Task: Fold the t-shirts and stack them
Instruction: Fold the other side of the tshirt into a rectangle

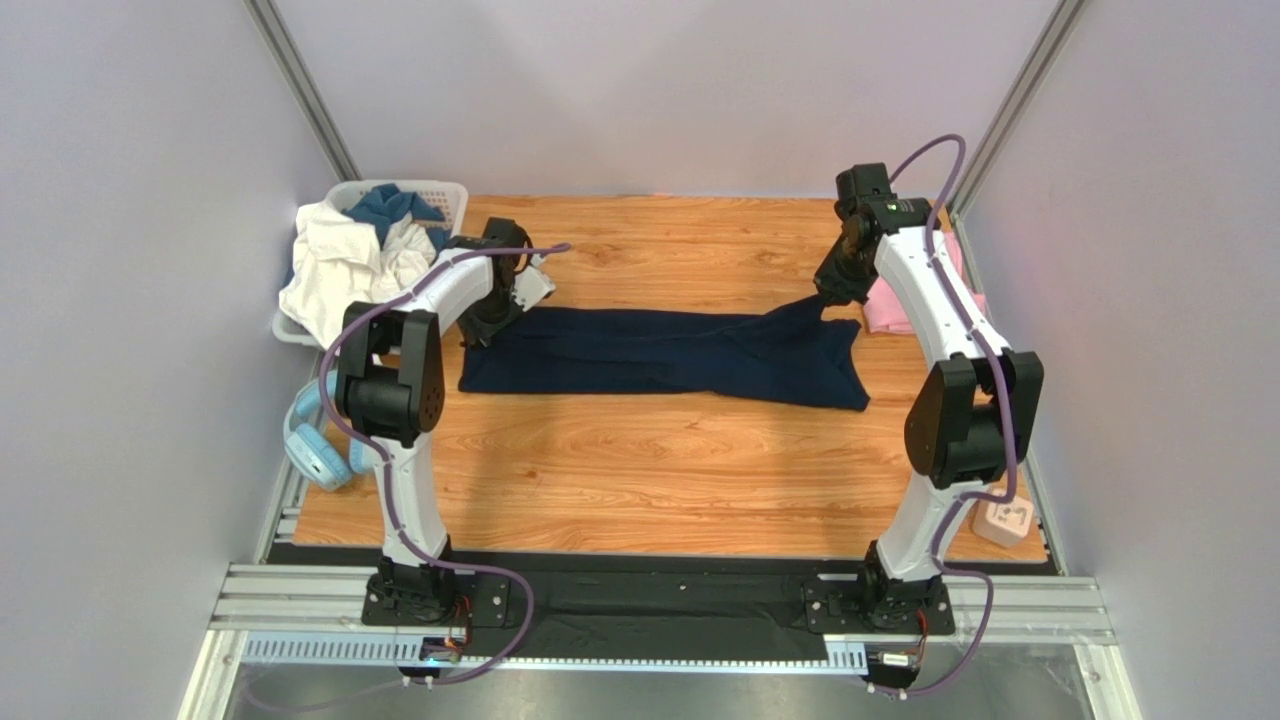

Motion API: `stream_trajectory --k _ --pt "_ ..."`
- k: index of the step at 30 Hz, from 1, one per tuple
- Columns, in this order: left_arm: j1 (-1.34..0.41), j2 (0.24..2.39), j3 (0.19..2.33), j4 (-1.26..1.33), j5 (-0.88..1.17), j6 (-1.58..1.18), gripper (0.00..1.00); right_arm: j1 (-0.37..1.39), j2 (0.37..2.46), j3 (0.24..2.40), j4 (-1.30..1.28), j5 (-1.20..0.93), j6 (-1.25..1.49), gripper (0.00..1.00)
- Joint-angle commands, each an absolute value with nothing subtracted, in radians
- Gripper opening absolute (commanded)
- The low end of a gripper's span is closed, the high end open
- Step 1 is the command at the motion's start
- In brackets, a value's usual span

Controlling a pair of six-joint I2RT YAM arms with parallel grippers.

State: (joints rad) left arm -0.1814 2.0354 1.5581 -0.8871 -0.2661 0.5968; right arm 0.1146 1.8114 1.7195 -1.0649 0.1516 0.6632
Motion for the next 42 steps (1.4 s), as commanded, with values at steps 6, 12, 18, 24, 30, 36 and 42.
stream_trajectory --k 6,12,18,24,30,36,42 --pt "-0.161 2.131 1.646 -0.781 -0.426 0.632 0.99 0.114 2.012 1.842 -1.034 0.167 0.637 0.00" --pt "-0.152 2.045 1.692 -0.799 -0.420 0.582 1.00 0.112 2.141 1.986 -1.061 0.157 0.620 0.00" --pt "-0.257 1.830 1.606 -0.891 -0.290 0.519 1.00 0.104 2.261 2.215 -1.121 0.153 0.620 0.01" --pt "-0.342 1.732 1.474 -0.922 -0.051 0.456 1.00 0.097 2.310 2.355 -1.181 0.190 0.583 0.23" --pt "-0.339 1.787 1.379 -0.867 0.065 0.480 1.00 0.092 2.070 2.177 -1.140 0.241 0.571 0.32" --pt "-0.307 1.910 1.400 -0.818 0.005 0.488 1.00 0.097 1.805 1.883 -1.096 0.114 0.600 0.28" --pt "-0.258 1.985 1.453 -0.810 -0.037 0.502 1.00 0.135 1.678 1.488 -0.968 -0.012 0.629 0.25"
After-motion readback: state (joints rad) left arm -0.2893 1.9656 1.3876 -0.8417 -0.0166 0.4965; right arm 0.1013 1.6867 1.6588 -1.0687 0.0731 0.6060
